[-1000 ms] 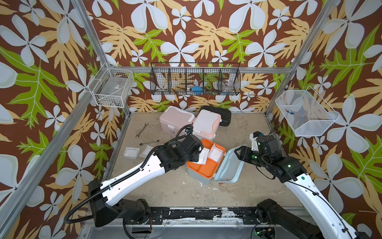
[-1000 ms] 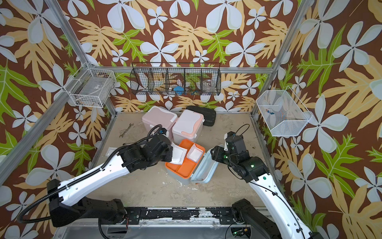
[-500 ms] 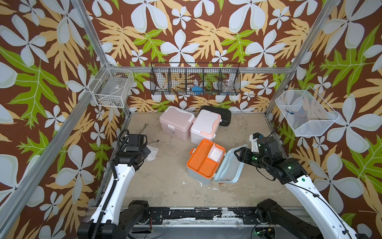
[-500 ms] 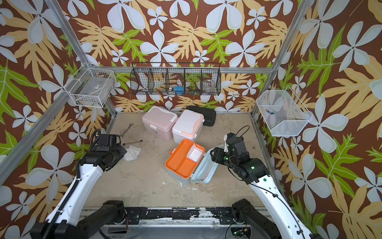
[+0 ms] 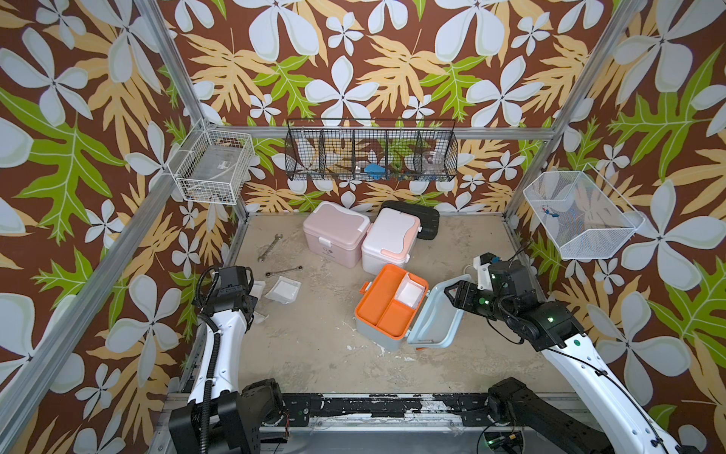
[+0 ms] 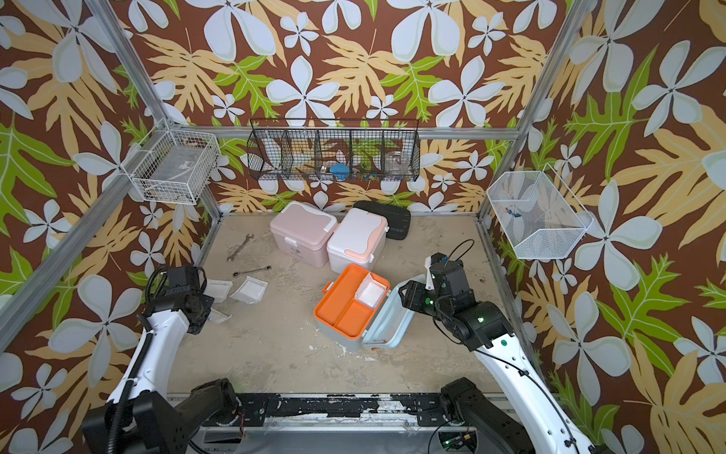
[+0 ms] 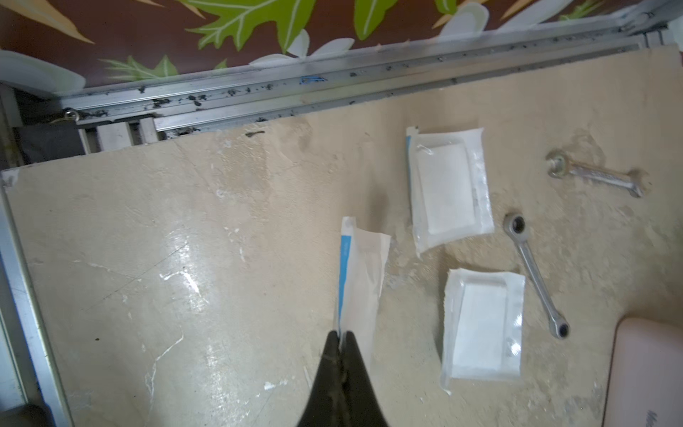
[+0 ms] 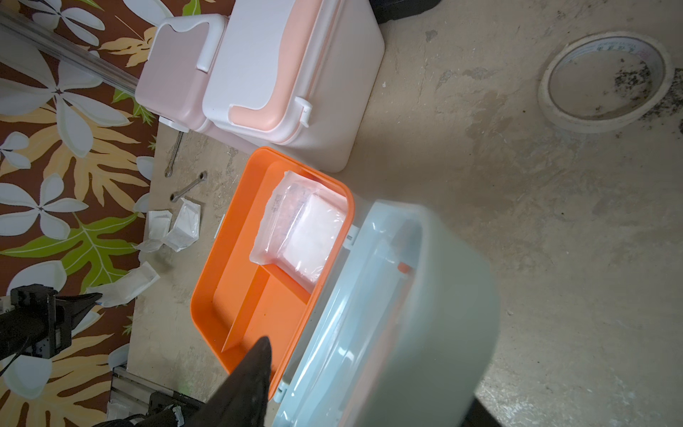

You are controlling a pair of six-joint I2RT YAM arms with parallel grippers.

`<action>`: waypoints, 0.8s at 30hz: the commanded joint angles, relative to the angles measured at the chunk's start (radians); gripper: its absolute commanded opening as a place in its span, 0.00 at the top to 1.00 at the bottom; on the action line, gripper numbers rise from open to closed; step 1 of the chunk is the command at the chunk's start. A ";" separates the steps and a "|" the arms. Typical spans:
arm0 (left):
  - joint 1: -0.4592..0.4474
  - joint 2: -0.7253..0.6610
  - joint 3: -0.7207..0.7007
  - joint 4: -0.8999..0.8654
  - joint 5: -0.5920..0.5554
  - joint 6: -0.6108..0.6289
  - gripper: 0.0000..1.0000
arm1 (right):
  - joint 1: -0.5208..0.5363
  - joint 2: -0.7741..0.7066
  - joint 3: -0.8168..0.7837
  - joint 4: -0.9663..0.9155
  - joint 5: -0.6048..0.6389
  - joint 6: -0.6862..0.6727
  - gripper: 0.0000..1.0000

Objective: Open first aid kits and take out gauze
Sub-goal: Place the gauze at the center of the board, then pick up the gauze from the first aid kit.

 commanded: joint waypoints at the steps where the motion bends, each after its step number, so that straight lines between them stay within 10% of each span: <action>1: 0.008 0.022 -0.001 0.054 -0.061 -0.053 1.00 | 0.001 -0.001 -0.007 0.027 -0.012 0.003 0.39; 8: 0.009 0.079 0.011 0.097 -0.116 -0.074 0.99 | 0.001 -0.003 -0.019 0.034 -0.016 0.006 0.39; 15: 0.009 0.062 0.009 0.100 -0.105 -0.042 0.48 | 0.000 -0.004 -0.028 0.042 -0.023 0.006 0.39; 18: 0.004 -0.001 0.032 0.110 -0.044 0.034 0.41 | 0.002 -0.004 -0.034 0.046 -0.027 0.010 0.39; 24: -0.240 -0.045 0.146 0.183 0.185 0.248 0.36 | 0.001 -0.013 -0.052 0.059 -0.035 0.023 0.39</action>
